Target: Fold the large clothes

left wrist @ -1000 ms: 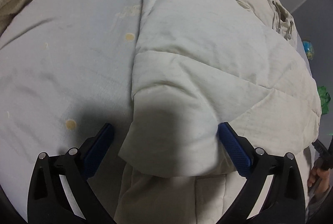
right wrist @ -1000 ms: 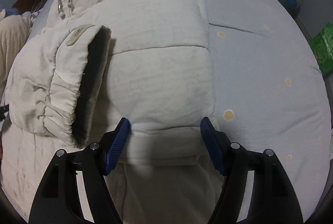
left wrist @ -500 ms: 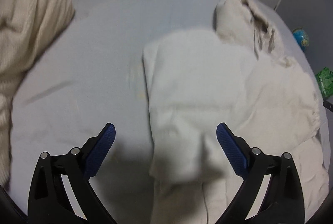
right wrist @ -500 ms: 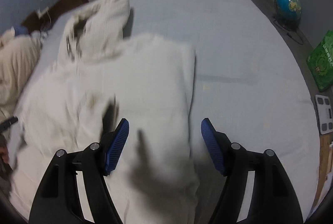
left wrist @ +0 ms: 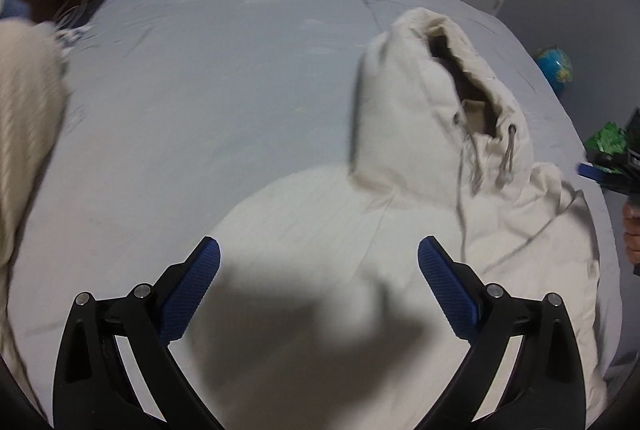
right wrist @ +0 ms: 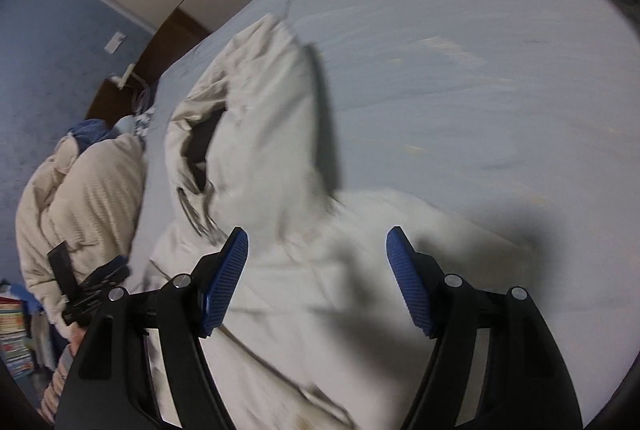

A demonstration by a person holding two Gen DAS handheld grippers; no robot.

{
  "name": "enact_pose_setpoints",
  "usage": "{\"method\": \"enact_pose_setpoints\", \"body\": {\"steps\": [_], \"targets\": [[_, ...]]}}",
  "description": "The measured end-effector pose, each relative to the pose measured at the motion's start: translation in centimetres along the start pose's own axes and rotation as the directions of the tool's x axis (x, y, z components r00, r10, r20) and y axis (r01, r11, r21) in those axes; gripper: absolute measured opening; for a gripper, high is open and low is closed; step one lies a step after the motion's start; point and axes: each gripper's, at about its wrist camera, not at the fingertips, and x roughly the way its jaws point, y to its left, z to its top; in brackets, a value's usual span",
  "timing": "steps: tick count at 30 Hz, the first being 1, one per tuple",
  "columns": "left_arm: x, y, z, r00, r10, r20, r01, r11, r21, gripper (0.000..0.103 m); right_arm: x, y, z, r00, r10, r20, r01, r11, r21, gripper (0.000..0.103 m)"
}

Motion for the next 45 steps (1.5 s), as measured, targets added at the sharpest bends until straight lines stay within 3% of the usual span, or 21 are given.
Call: {"method": "enact_pose_setpoints", "body": {"steps": [4,8,9,11,12,13,15,16,18,20,23,25,27,28,29,30,31,33,40,43,45], "targets": [[3.3,-2.2,4.0,1.0,-0.026,-0.014,0.026,1.0,0.009,0.096,5.0,1.4,3.1,0.999,0.007,-0.035,-0.007,1.0,0.017,0.068],[6.1,-3.9,6.6,0.999,0.043,-0.028,-0.041,0.995,0.094,0.096,8.3,2.0,5.1,0.999,0.021,-0.026,-0.02,0.999,0.044,0.067],[6.8,-4.1,7.2,0.998,0.054,-0.03,-0.05,0.993,0.106,0.095,9.1,2.1,5.6,0.999,0.028,-0.025,-0.026,0.998,0.049,0.064],[8.2,-4.1,8.2,0.997,0.061,-0.042,-0.056,0.993,0.108,0.092,10.3,2.2,6.5,0.999,0.044,-0.021,-0.043,0.998,0.048,0.038],[8.6,-4.0,8.5,0.997,0.054,-0.048,-0.049,0.994,0.102,0.086,10.7,2.4,7.0,0.999,0.042,-0.014,-0.042,0.998,0.041,0.022],[9.2,-3.9,8.9,0.998,0.025,-0.055,-0.021,0.996,0.086,0.081,10.9,2.5,7.3,0.999,0.038,-0.007,-0.038,0.999,0.032,0.014],[9.8,-3.8,9.8,0.998,-0.02,-0.062,0.024,0.998,0.062,0.041,11.2,3.3,8.1,1.0,0.018,0.013,-0.018,1.0,-0.009,0.008],[9.8,-3.9,10.4,0.997,-0.047,-0.058,0.05,0.998,0.043,0.03,11.4,4.2,8.7,1.0,0.003,0.025,-0.002,0.999,-0.038,0.006],[9.4,-4.6,11.6,0.999,-0.033,-0.033,0.034,0.999,0.042,0.012,11.1,5.8,9.6,0.999,-0.012,0.049,0.016,0.996,-0.087,0.004],[8.5,-5.0,12.5,1.0,-0.012,0.02,0.011,0.999,0.049,0.008,10.4,7.5,10.3,0.995,-0.017,0.097,0.031,0.989,-0.146,0.002],[8.4,-4.5,12.3,0.999,0.02,0.04,-0.02,1.0,0.008,0.008,9.7,6.8,11.1,0.984,-0.052,0.169,0.074,0.989,-0.127,0.0],[8.0,-4.1,11.2,0.999,0.004,0.04,-0.003,1.0,-0.026,0.01,10.1,5.1,11.3,0.99,-0.058,0.127,0.067,0.996,-0.066,0.0],[6.9,-4.1,9.9,0.998,-0.038,0.048,0.04,0.998,-0.04,0.022,10.0,4.3,11.5,0.996,-0.015,0.092,0.019,0.999,-0.045,0.002],[6.4,-4.3,9.4,0.997,-0.05,0.051,0.052,0.998,-0.035,0.028,10.0,3.9,11.6,0.997,0.008,0.076,-0.006,1.0,-0.031,0.013],[5.3,-4.5,7.9,0.997,-0.053,0.063,0.054,0.998,-0.018,0.044,9.8,3.5,11.8,0.998,0.022,0.067,-0.02,1.0,-0.02,0.024],[4.6,-4.5,6.9,0.996,-0.048,0.075,0.049,0.999,-0.006,0.06,9.8,3.3,11.9,0.998,0.026,0.066,-0.025,1.0,-0.008,0.057],[4.0,-4.7,5.8,0.996,-0.04,0.084,0.039,0.999,0.013,0.066,9.5,2.9,12.2,0.996,0.037,0.077,-0.038,0.999,0.016,0.069],[2.3,-4.1,2.8,0.994,-0.016,0.107,0.011,0.999,0.044,0.083,9.1,2.5,12.5,0.992,0.069,0.107,-0.074,0.996,0.04,0.069],[3.2,2.3,-4.7,0.993,0.087,0.074,-0.087,0.996,0.0,0.083,11.5,1.4,14.3,0.989,0.119,0.085,-0.129,0.985,0.115,0.069],[4.5,4.8,-6.2,0.992,0.021,0.121,-0.01,0.996,-0.092,0.084,13.5,1.3,15.0,0.989,0.138,0.058,-0.144,0.982,0.121,0.069],[4.9,4.9,-6.5,0.989,0.025,0.143,-0.01,0.994,-0.104,0.086,14.9,1.6,15.7,0.991,0.13,0.034,-0.133,0.985,0.111,0.069]]}}
